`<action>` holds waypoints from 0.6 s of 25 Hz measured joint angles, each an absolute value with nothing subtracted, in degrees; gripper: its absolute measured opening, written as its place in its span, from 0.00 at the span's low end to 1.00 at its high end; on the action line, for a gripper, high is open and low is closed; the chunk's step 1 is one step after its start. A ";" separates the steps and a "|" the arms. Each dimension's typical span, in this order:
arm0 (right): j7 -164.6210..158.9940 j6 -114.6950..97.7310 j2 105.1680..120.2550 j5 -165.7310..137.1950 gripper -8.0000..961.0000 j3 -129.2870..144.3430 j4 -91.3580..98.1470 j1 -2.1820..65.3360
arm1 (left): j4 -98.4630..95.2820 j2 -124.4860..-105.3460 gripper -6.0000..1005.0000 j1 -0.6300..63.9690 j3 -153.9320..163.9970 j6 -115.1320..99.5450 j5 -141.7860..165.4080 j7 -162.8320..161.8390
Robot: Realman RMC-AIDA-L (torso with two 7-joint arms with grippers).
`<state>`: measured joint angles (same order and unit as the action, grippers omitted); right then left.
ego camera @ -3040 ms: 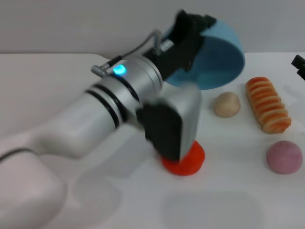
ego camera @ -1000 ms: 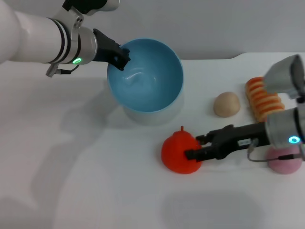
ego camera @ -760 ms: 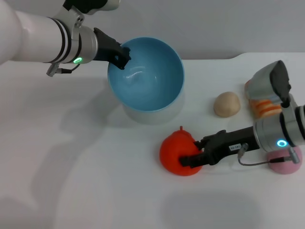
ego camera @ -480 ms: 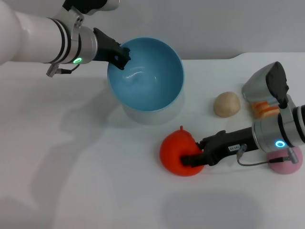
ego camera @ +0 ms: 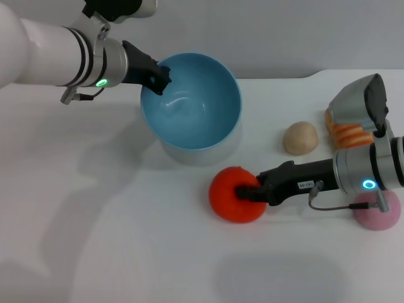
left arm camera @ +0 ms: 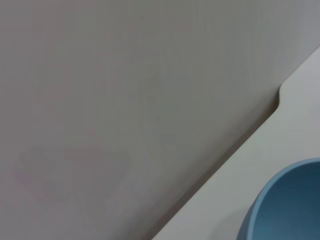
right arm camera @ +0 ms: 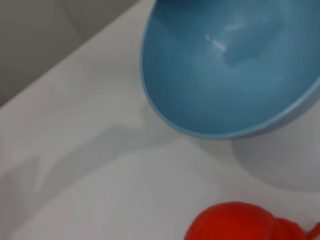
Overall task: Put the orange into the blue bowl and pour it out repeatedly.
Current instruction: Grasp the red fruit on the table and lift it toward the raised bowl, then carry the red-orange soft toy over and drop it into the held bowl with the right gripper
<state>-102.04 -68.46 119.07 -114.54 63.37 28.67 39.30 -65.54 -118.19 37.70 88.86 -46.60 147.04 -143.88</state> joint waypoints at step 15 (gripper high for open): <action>-101.28 -85.93 118.43 -97.40 0.14 61.88 52.94 28.73 | -64.83 -118.24 0.00 38.32 89.46 -49.06 147.04 -143.98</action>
<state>-101.28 -85.93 118.43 -97.40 61.88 52.94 28.73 -64.83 -118.24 38.32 89.46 -49.06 147.04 -143.98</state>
